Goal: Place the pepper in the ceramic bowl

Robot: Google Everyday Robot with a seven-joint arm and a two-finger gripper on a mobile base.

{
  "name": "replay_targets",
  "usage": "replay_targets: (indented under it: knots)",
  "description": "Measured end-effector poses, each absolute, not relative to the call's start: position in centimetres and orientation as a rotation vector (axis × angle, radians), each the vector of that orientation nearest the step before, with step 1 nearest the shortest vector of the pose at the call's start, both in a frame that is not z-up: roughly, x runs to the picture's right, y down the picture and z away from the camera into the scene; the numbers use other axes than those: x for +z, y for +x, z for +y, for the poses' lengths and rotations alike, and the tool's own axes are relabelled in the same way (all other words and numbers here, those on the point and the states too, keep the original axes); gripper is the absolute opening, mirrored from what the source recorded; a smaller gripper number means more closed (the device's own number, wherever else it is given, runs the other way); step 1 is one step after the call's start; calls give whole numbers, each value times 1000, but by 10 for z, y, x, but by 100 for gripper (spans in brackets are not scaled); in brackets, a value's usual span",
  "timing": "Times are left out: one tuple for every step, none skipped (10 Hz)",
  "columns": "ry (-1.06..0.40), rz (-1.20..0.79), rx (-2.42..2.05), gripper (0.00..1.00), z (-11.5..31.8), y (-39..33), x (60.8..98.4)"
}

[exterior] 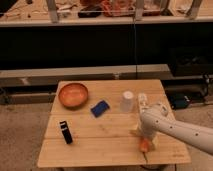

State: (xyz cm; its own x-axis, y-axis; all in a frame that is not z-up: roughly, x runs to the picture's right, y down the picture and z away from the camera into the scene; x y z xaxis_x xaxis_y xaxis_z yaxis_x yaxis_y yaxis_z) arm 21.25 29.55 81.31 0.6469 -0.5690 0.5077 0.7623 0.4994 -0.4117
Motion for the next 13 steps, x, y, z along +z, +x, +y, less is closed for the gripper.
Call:
replay_targets:
  knots:
    - [-657,-326,-820,80,294,213,811]
    - [-660,-325,-819,80,295,214,810]
    - [-661,-325,-819,80,295,214,810]
    - [-663,-324,-818,80,296,214,812]
    - [-664,-325,-819,80,296,213,813]
    - [-665,-324,-815,80,296,214,811]
    - [-664,-324,-814,80,295,215,810]
    - [-666,-323,-814,80,295,215,809]
    - [-667,-324,-814,80,296,215,811]
    - [-666,-325,-814,80,297,213,813]
    - [-669,-324,-815,80,297,214,811]
    - [-668,-324,-811,80,296,214,809]
    - [-669,-324,-811,80,296,215,809]
